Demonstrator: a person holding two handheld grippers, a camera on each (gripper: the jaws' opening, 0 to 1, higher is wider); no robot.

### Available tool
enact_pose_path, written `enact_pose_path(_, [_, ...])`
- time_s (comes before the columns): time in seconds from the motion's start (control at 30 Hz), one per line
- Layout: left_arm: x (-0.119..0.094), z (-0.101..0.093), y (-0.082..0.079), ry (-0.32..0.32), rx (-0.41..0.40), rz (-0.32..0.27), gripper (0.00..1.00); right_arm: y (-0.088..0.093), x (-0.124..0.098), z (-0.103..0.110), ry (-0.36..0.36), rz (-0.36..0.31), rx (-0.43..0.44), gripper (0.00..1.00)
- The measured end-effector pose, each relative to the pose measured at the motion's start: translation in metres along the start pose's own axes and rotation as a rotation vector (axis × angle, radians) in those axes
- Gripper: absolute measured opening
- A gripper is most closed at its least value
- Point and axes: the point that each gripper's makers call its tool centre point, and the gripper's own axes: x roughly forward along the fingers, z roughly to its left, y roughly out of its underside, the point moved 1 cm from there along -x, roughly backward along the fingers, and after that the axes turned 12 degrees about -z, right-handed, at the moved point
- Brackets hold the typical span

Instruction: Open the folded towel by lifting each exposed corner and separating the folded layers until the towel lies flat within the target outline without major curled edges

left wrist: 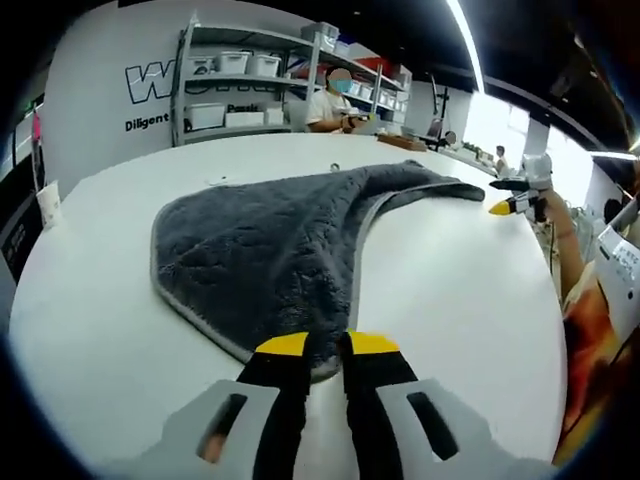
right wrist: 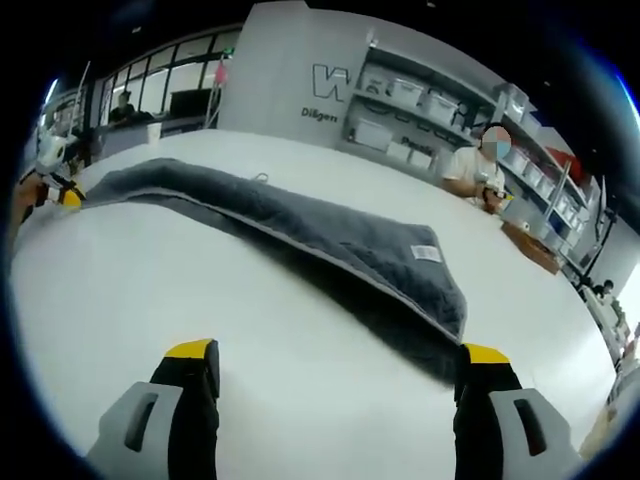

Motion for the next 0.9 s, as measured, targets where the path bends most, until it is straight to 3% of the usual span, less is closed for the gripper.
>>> enact_pose_path(0.33, [-0.002, 0.0, 0.002, 0.004, -0.002, 0.012, 0.01, 0.0, 0.001, 0.003, -0.008, -0.002, -0.003, 0.98])
enact_pose_path(0.63, [-0.012, -0.011, 0.006, 0.043, 0.009, 0.062, 0.0, 0.003, 0.001, 0.001, -0.008, 0.005, -0.005, 0.98])
enact_pose_path(0.9, [-0.026, -0.009, 0.011, 0.059, 0.053, 0.115, 0.0, -0.002, -0.001, 0.006, -0.024, -0.01, -0.044, 0.99])
